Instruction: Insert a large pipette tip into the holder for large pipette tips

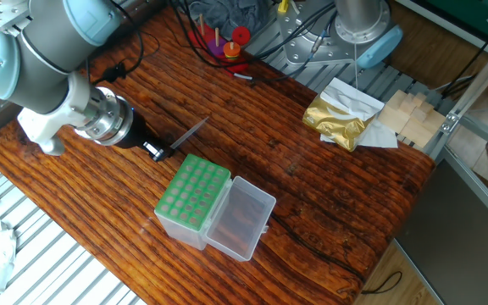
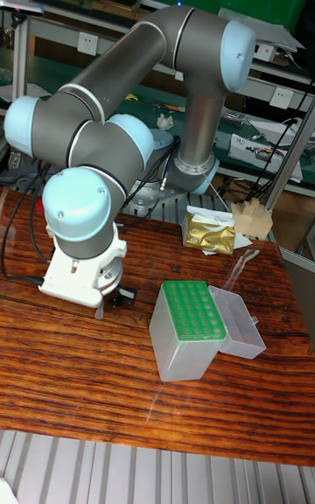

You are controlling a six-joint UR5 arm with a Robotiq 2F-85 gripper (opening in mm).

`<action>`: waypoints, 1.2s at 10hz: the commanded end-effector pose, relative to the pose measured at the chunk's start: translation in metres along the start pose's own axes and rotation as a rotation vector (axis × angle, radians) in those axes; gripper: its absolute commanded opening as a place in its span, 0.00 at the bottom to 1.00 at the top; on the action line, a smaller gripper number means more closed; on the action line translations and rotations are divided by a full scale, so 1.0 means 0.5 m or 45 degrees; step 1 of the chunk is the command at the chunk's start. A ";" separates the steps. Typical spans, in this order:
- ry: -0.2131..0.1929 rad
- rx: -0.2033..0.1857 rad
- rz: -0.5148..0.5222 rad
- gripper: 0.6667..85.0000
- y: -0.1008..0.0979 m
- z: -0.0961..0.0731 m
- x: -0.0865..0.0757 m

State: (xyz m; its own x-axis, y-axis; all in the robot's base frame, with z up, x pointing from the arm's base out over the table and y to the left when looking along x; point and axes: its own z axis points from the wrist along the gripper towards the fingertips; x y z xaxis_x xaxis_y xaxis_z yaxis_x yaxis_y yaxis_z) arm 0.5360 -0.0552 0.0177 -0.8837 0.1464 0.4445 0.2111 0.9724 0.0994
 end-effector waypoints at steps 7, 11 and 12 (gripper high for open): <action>0.029 -0.002 -0.005 0.38 -0.012 0.004 -0.009; 0.057 -0.019 -0.009 0.38 -0.007 0.005 0.000; 0.055 -0.012 -0.009 0.38 -0.010 0.008 -0.003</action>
State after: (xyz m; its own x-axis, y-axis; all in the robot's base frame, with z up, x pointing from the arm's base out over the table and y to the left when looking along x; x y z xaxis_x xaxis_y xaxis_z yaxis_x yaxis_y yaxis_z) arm 0.5342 -0.0618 0.0128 -0.8688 0.1340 0.4768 0.2042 0.9740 0.0984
